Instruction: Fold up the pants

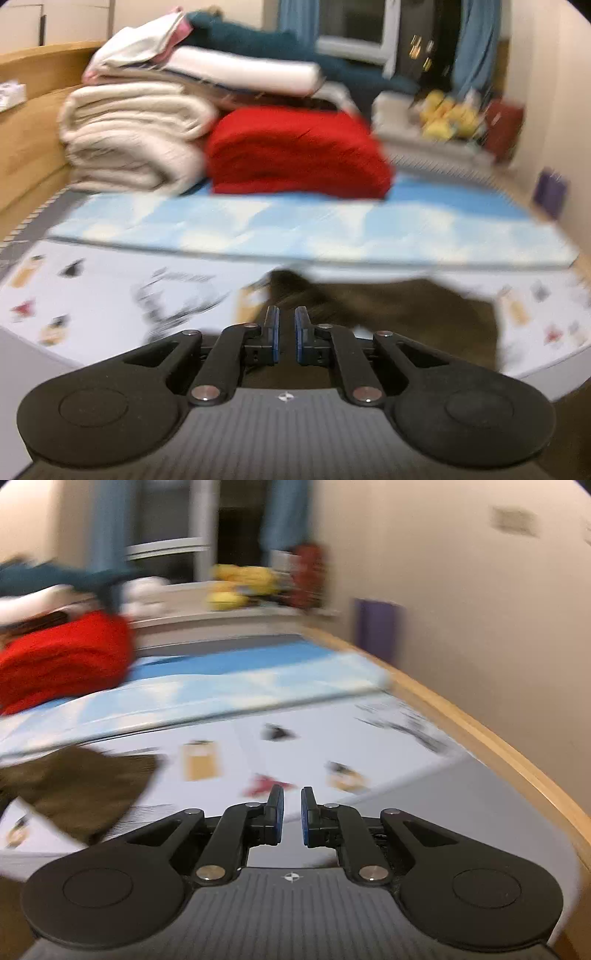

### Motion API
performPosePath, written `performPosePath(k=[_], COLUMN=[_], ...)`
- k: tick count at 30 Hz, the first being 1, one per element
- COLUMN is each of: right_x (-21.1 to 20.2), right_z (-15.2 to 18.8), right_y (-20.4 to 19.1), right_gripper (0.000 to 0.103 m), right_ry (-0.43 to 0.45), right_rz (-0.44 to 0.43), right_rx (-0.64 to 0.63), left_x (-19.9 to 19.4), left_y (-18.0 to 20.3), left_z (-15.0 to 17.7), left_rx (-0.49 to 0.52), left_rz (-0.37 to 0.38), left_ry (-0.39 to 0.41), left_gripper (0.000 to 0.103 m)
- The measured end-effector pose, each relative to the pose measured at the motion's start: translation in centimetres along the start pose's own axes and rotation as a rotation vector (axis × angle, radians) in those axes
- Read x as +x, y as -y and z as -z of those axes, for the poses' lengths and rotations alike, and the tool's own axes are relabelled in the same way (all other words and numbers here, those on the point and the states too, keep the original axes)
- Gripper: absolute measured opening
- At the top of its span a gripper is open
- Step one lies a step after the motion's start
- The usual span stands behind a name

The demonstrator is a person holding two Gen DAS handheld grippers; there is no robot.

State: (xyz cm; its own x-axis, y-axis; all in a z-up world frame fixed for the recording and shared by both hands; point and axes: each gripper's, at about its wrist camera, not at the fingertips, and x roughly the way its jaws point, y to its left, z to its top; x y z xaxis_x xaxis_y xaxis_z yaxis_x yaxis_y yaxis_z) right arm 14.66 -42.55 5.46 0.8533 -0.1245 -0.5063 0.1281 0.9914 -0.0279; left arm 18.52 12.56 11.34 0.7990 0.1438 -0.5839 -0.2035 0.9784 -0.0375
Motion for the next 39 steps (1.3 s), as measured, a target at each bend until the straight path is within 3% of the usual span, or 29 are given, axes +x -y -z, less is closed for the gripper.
performPosePath(k=[2,4,7,10,15,19,22,23,26,29,32,34,35,36,37,38,39], right_x=[0.4,0.9,2.7,4.8,8.6,12.4,14.7,15.5,16.7,17.1,17.4,17.4,17.5,17.5,17.5,17.3,17.2], right_z=[-0.4,-0.5,-0.8,-1.2,-0.9,0.8,2.1,2.6,3.6,4.5,5.4,5.7,5.5,5.3,5.0,4.4,3.6], right_y=[-2.9,-5.3,-9.0,-12.3,-18.2,-22.3,-24.1,-24.5,-25.2,-25.9,-26.6,-26.8,-26.8,-26.8,-26.6,-26.3,-26.0], right_gripper=[0.010,0.012,0.020,0.025,0.025,0.026,0.029,0.035,0.038,0.042,0.042,0.040,0.024,0.017,0.013,0.012,0.011], right_ry=[-0.011,-0.026,-0.047,-0.053,-0.076,-0.136,-0.181,-0.204,-0.248,-0.261,-0.250,-0.238,-0.237,-0.238,-0.230,-0.206,-0.187], right_rz=[-0.091,-0.148,-0.192,-0.210,-0.287,-0.386,-0.400,-0.411,-0.442,-0.458,-0.435,-0.421,-0.427,-0.430,-0.428,-0.423,-0.412], right_rx=[-0.057,-0.100,-0.152,-0.196,-0.309,-0.453,-0.534,-0.560,-0.616,-0.674,-0.746,-0.771,-0.764,-0.753,-0.740,-0.715,-0.686], left_x=[1.6,4.9,7.8,10.1,13.4,16.6,19.4,20.3,22.3,23.9,25.0,25.7,25.6,25.5,25.4,25.2,24.9], left_y=[2.4,4.8,6.1,7.2,8.4,5.5,4.6,4.4,4.7,5.6,6.1,6.1,6.1,6.2,6.3,6.3,6.1], left_z=[1.3,2.5,2.5,1.7,2.1,5.3,6.5,6.8,7.6,8.6,9.7,10.4,10.5,10.5,10.5,10.4,10.2], left_rx=[0.024,0.076,0.001,0.008,0.067,0.071,0.035,0.028,0.019,0.080,0.120,0.136,0.144,0.161,0.187,0.204,0.206], left_rz=[0.028,-0.025,-0.004,-0.053,-0.077,-0.079,-0.058,-0.054,-0.021,-0.016,-0.031,-0.059,-0.066,-0.079,-0.092,-0.101,-0.105], left_ry=[0.022,-0.102,-0.172,-0.186,-0.160,-0.244,-0.308,-0.331,-0.365,-0.391,-0.418,-0.430,-0.413,-0.398,-0.391,-0.384,-0.377], left_gripper=[0.010,0.010,0.012,0.040,0.040,0.042,0.060,0.061,0.068,0.068,0.067,0.060,0.047,0.036,0.018,0.010,0.009])
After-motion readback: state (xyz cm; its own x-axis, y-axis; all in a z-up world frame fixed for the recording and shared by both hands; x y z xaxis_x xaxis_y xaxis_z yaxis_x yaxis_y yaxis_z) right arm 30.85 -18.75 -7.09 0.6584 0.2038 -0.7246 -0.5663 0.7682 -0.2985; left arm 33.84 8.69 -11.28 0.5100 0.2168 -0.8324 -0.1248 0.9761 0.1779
